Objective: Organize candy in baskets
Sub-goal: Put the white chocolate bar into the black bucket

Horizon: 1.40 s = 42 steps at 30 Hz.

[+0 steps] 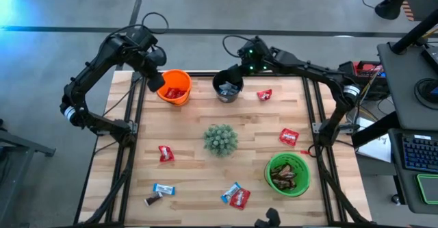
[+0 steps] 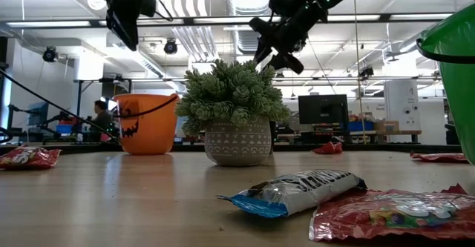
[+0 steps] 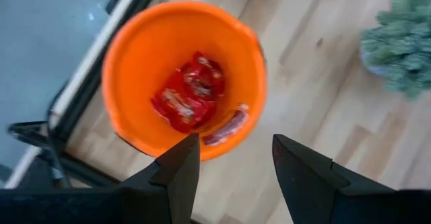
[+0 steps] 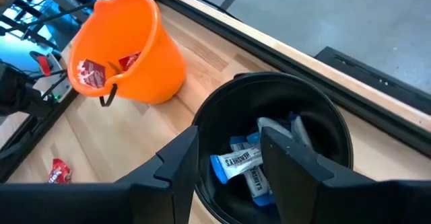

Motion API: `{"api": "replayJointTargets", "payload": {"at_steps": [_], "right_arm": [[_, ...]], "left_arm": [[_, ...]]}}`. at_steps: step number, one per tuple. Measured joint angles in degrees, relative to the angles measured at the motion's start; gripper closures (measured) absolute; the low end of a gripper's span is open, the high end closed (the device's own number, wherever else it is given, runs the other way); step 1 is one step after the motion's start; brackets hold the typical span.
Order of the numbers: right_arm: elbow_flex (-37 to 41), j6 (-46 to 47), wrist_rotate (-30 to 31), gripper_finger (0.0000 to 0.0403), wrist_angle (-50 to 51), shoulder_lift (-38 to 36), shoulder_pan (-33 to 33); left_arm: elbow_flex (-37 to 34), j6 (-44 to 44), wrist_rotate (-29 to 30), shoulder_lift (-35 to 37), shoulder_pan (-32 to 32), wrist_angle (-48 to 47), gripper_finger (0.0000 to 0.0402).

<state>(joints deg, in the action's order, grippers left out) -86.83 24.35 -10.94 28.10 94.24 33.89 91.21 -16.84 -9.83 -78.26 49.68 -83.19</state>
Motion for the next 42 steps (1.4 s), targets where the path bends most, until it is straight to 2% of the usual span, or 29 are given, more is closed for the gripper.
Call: {"api": "replayJointTargets", "payload": {"at_steps": [7,14,19,25,31,36,42], "right_arm": [[0.0,-1.9,0.5,0.0246,-0.1,-1.1,0.3],[0.0,-2.0,0.5,0.0245,0.8,-2.9,0.3],[0.0,-2.6,0.5,0.0249,4.9,-5.3,0.3],[0.0,-2.7,1.0,0.0248,11.6,-8.4,0.3],[0.0,-4.0,2.1,0.0251,17.5,-11.5,0.3],[0.0,-3.8,2.1,0.0255,19.9,-13.9,0.3],[0.0,-2.9,2.1,0.0253,21.7,-16.5,0.3]], "left_arm": [[2.8,3.5,-5.5,0.0,-0.2,-6.8,0.0233],[2.8,5.5,-6.3,2.5,-2.6,-6.8,0.0233],[0.1,8.3,-9.6,5.9,-6.0,-6.8,0.0233],[-5.5,13.0,-9.7,10.5,-11.1,-6.9,0.0233],[-12.1,16.5,-9.7,14.9,-18.8,-6.8,0.0233],[-18.4,22.2,-9.7,17.6,-28.7,-5.9,0.0233],[-25.1,31.4,-9.7,18.4,-42.3,1.0,0.0233]]}}
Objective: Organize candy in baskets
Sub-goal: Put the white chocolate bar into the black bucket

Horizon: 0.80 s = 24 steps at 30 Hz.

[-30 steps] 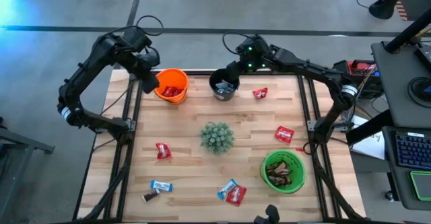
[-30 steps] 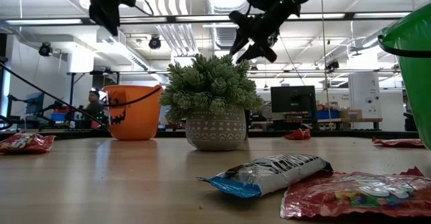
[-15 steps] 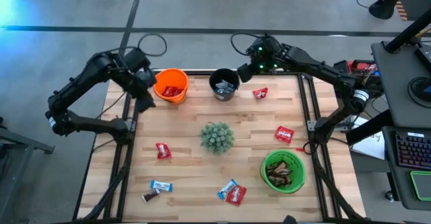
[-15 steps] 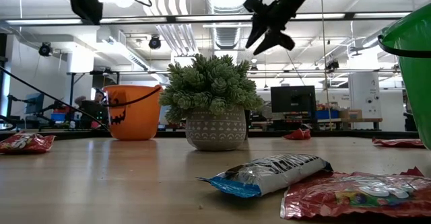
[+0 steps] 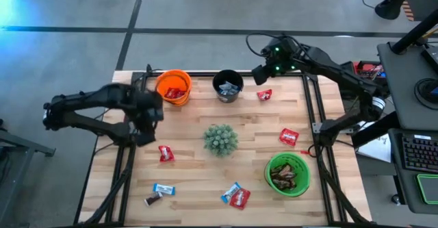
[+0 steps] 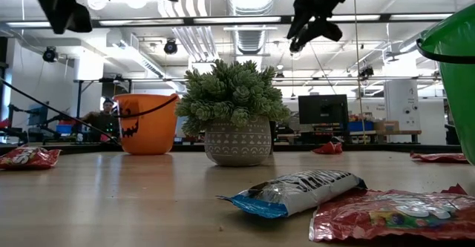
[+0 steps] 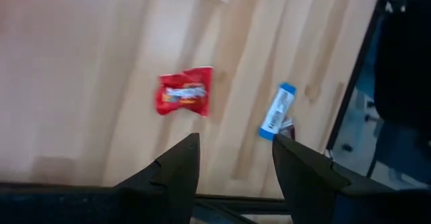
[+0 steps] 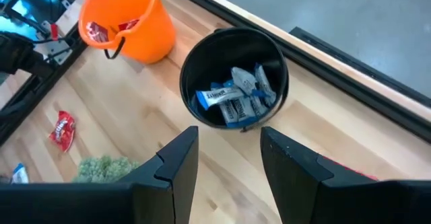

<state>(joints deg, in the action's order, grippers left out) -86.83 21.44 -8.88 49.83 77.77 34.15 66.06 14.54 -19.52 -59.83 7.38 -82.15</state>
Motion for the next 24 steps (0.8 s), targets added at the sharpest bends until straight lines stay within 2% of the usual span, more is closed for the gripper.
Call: {"api": "replayJointTargets", "payload": {"at_steps": [6,11,16,24], "right_arm": [[0.1,0.5,0.0,0.0257,3.2,-2.2,0.0],[0.1,0.6,-0.1,0.0255,5.2,-3.6,0.0],[0.1,0.6,-0.1,0.0259,8.5,-4.5,0.0],[0.1,0.8,-0.1,0.0255,16.4,-7.1,-0.8]], "left_arm": [[-2.8,8.6,0.1,-1.4,-11.4,7.0,0.0233],[-2.9,13.9,3.4,-3.9,-18.2,11.9,0.0233],[-2.9,15.2,6.1,-7.6,-23.6,15.8,0.0233],[-2.9,17.1,6.1,-14.3,-29.2,16.7,0.0233]]}}
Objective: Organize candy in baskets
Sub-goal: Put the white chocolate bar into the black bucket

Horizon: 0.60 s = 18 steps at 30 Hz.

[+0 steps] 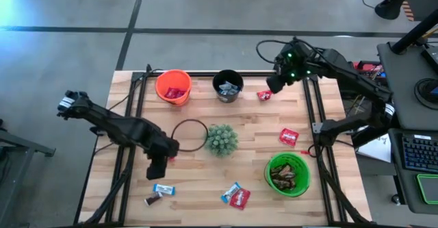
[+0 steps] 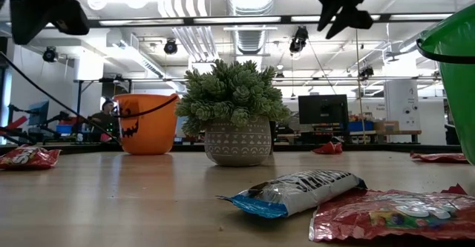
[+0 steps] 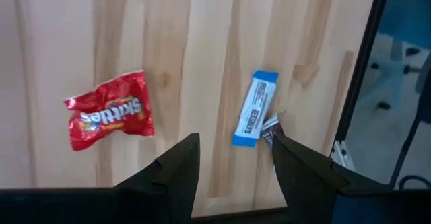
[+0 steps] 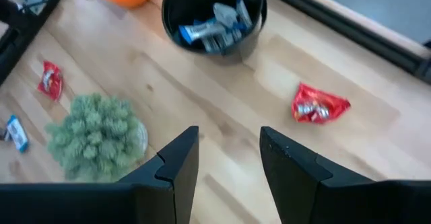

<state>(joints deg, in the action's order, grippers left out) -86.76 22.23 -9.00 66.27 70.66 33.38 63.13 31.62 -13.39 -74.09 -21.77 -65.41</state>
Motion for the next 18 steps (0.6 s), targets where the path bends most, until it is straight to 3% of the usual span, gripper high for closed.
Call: {"api": "replayJointTargets", "payload": {"at_steps": [7,18], "right_arm": [[0.0,1.3,0.0,0.0261,3.1,-4.2,-1.9],[0.0,7.4,0.0,0.0261,4.2,-9.5,-6.1]], "left_arm": [[-0.1,0.5,0.9,-3.0,-1.8,0.6,0.0233],[-4.1,2.2,1.1,-5.8,-3.4,10.0,0.0233]]}}
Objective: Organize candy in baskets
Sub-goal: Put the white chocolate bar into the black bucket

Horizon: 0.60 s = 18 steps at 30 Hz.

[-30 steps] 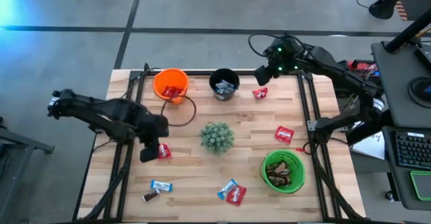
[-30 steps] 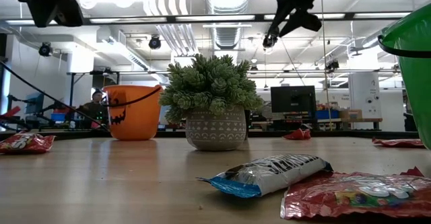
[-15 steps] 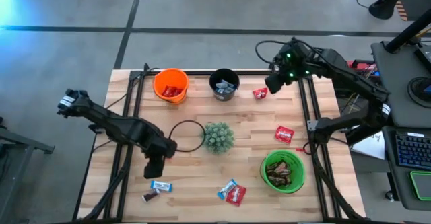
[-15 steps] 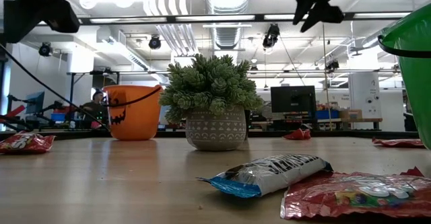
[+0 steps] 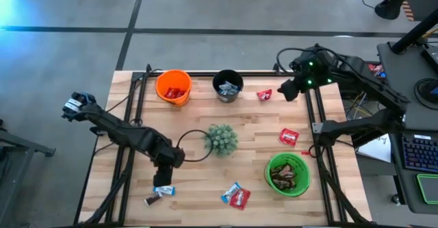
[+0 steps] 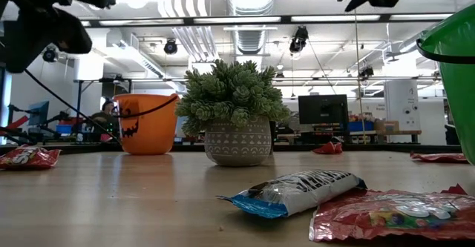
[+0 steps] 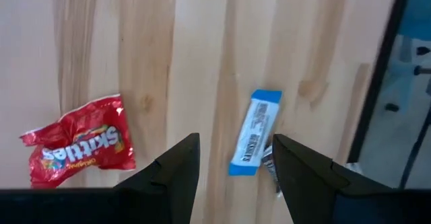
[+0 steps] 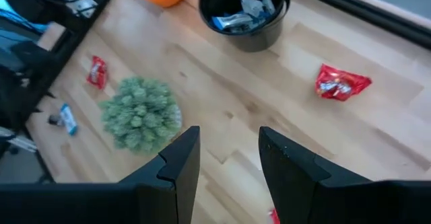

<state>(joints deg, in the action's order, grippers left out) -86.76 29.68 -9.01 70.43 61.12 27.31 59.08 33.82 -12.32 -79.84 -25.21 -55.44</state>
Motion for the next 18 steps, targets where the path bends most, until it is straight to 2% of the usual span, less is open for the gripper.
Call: {"api": "replayJointTargets", "payload": {"at_steps": [4,9,18], "right_arm": [[0.0,2.5,0.1,0.0261,0.0,-1.2,-1.7],[0.0,4.6,0.0,0.0261,-0.1,-2.0,-4.0],[0.0,7.3,0.1,0.0261,-0.4,-1.4,-6.7]], "left_arm": [[-4.0,2.8,0.9,0.1,-1.7,2.3,0.0233],[-9.5,8.4,0.9,1.0,-5.0,11.0,0.0233],[-14.6,17.0,1.8,0.9,-10.7,17.5,0.0233]]}}
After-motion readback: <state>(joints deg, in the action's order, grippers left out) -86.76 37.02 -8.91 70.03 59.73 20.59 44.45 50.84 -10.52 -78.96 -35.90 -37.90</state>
